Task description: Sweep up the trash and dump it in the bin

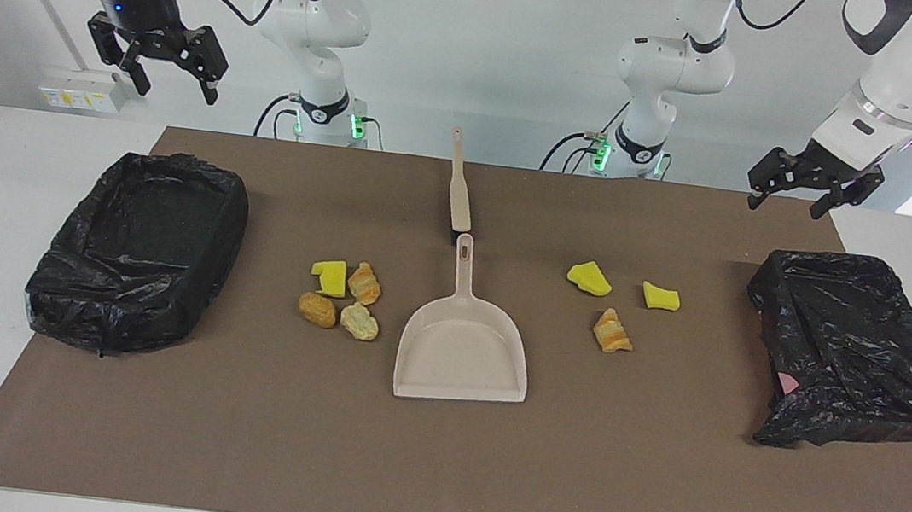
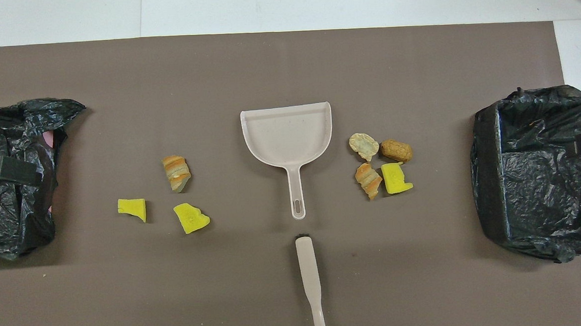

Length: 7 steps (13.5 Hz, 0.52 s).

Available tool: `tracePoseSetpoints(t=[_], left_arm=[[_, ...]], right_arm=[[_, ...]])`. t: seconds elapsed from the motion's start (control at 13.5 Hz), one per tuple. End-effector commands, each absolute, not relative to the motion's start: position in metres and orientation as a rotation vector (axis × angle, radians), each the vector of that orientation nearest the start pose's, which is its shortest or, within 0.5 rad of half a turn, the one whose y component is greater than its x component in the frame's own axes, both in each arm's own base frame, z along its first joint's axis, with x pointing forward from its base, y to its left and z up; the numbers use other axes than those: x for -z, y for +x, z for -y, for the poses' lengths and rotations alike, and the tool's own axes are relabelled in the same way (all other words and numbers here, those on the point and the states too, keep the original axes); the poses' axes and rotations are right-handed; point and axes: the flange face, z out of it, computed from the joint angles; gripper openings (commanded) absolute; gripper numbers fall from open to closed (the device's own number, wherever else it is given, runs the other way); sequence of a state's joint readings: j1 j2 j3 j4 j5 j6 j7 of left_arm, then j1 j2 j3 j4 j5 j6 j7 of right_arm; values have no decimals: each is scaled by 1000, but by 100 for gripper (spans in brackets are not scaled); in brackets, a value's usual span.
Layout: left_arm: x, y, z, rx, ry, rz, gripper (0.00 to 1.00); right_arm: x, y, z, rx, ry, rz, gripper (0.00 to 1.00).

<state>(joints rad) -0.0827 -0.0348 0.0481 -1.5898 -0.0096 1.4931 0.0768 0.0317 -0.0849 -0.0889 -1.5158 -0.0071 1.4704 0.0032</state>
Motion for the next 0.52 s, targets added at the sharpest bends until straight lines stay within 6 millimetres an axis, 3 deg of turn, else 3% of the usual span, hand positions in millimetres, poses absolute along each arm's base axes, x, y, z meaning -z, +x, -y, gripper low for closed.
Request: tracePoseSetpoints(t=[0.0, 0.44], left_arm=[[-632, 534, 14, -113, -3136, -185, 100], [-631, 532, 15, -120, -3139, -181, 100]], right_arm=[[-689, 521, 34, 108, -3132, -159, 100], [-689, 517, 36, 86, -3134, -169, 100]])
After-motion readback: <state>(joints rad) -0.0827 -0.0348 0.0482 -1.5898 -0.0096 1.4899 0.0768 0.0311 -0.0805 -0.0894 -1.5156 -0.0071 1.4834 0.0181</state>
